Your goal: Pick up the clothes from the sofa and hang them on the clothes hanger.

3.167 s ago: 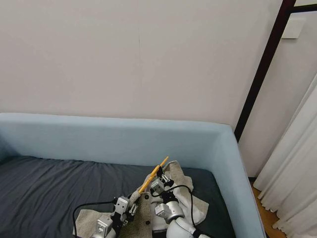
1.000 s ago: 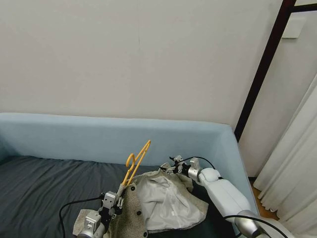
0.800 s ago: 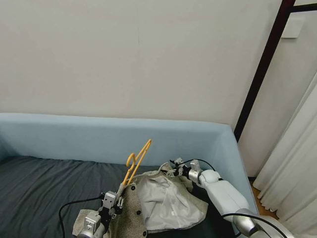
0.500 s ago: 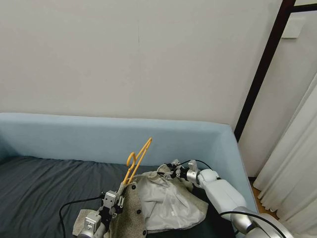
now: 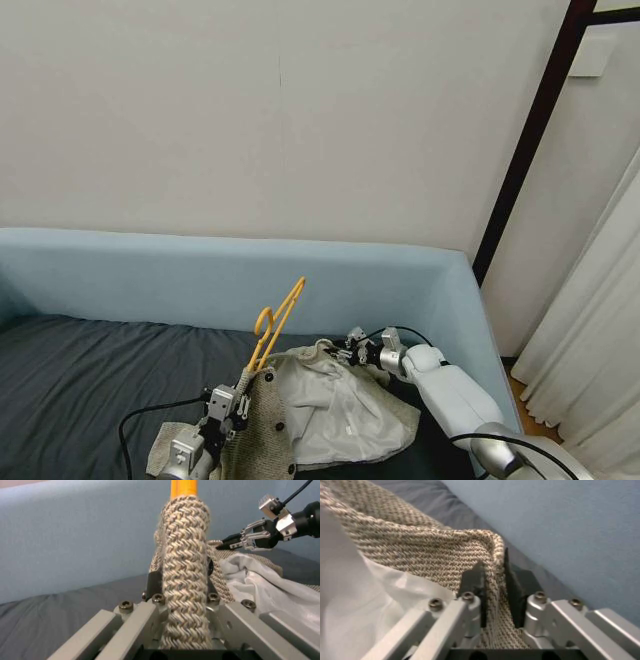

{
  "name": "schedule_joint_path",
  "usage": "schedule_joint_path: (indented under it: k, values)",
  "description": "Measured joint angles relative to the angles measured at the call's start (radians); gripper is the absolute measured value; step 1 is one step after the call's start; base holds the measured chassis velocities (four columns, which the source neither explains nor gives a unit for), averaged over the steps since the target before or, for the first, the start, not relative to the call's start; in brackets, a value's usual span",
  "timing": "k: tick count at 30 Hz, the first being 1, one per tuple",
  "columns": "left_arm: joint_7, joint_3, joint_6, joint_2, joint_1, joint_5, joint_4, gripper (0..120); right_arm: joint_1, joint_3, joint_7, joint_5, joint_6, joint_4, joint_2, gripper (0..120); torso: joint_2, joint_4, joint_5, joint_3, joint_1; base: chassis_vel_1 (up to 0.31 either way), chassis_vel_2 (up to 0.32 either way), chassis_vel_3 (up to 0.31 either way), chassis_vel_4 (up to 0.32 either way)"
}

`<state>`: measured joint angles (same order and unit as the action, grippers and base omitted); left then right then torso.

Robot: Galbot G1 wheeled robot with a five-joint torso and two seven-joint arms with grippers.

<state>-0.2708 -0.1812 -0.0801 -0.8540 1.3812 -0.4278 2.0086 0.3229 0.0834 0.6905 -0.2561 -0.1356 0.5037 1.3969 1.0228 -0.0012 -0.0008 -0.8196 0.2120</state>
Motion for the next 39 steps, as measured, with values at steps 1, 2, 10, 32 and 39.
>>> schedule_joint_path:
  k: [1,2,10,32,39]
  values:
    - [0.0,0.0,0.002,-0.001,0.001,0.0,-0.001,3,0.008,0.0,-0.025,-0.008,-0.004,0.005,0.002,7,0.0,0.0,-0.0001,0.0,0.0,0.0,0.0,0.0,0.0]
    - [-0.001,0.0,0.003,-0.002,0.002,0.001,-0.003,3,0.018,0.001,-0.046,-0.022,-0.007,0.012,0.004,2,0.0,0.0,0.0,0.0,0.0,0.0,0.0,0.0,0.0]
    - [-0.002,0.002,0.011,-0.005,0.006,0.006,-0.012,3,0.087,0.002,-0.071,-0.098,-0.016,0.094,-0.022,0,0.0,0.0001,0.0,0.0,0.0,0.0,0.0,0.0,0.0]
    - [0.264,0.01,0.286,0.035,-0.033,-0.002,-0.09,3,0.218,-0.052,-0.313,-0.429,0.194,0.787,-0.305,0,0.0,0.0,0.0,0.0,0.0,0.0,0.0,0.0,0.0]
    - [0.294,0.006,0.288,0.057,-0.041,0.015,-0.106,3,0.211,-0.064,-0.462,-0.46,0.248,0.906,-0.321,0,0.0,-0.0001,-0.0001,0.0,0.0,0.0,0.0,0.0,0.0]
